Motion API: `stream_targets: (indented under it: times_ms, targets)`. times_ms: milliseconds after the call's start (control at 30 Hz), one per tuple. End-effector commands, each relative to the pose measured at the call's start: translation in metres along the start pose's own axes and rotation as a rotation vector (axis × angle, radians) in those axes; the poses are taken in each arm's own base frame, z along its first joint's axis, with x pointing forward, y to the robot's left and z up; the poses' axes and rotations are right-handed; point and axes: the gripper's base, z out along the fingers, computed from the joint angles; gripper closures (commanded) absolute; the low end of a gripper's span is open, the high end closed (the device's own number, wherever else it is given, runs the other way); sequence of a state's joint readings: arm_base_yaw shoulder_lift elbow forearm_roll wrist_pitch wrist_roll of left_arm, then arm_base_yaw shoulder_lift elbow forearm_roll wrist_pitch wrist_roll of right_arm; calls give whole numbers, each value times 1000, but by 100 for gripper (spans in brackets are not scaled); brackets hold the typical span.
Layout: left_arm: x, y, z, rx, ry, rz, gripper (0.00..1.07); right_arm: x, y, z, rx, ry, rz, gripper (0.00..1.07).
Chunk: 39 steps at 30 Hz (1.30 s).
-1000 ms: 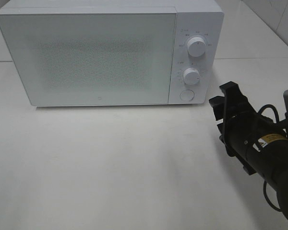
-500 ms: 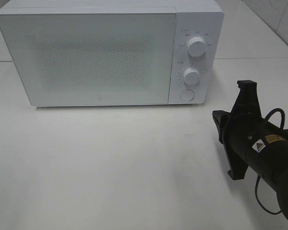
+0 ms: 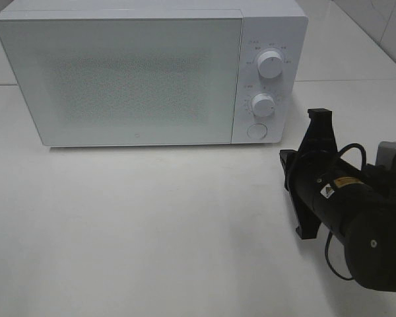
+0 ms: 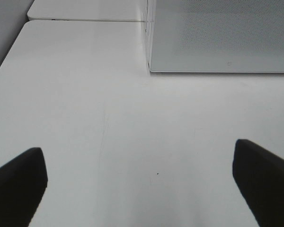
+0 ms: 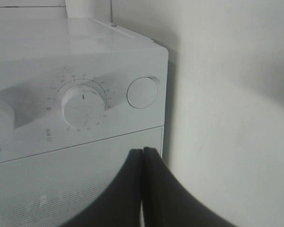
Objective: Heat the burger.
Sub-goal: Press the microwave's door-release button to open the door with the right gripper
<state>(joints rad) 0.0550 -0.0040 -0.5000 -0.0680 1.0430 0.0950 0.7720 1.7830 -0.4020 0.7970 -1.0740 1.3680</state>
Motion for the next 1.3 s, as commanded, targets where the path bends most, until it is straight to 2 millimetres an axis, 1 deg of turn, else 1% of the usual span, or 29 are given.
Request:
stream_targets:
  times_ms: [33,67,133,167,233,267,300,367,400,433,500,567,600,667,833,1033,1067,1133,1167,1300]
  targets:
    - [2,-1,-2,11,-26,-6,6,10,0,11,-6,24,-4,107]
    - [2,-1,-2,11,-26,-6,6,15,0,16,-9,31,-6,107]
    - [2,-1,-2,11,-26,-6,6,17,-1,18,-8,31,-5,107]
    - [2,-1,-2,11,-26,-6,6,21,-3,23,-2,32,0,107]
    - [2,-1,-2,11,-26,-6,6,21,-4,27,1,28,5,107]
    - [2,-1,-2,11,-26,-6,6,23,-5,35,13,47,7,107]
    - [2,-1,-2,11,-26,-6,6,23,-5,35,13,47,7,107]
    - [2,-1,-2,11,-26,-6,6,22,-4,45,7,57,13,107]
    - [2,-1,-2,11,-26,-6,6,22,-4,45,7,57,13,107]
    - [2,-1,-2,11,-26,-6,6,20,-2,51,-2,51,18,107]
    - [2,-1,-2,11,-26,-6,6,19,-1,54,-3,45,21,107]
    - [2,-1,-2,11,-26,-6,6,16,-2,63,8,37,29,107]
    - [2,-1,-2,11,-26,-6,6,16,-2,63,8,37,29,107]
    - [2,-1,-2,11,-26,-6,6,14,-2,71,9,34,38,107]
    - [2,-1,-2,11,-26,-6,6,8,1,81,7,32,44,107]
    - [2,-1,-2,11,-26,-6,6,3,4,87,4,16,50,107]
    - [2,-1,-2,11,-26,-6,6,6,3,91,2,29,44,107]
    - [2,-1,-2,11,-26,-6,6,7,2,92,8,33,47,107]
    - [2,-1,-2,11,-26,-6,6,9,-2,96,22,41,63,107]
    - [2,-1,-2,11,-26,-6,6,9,-7,98,30,27,73,107]
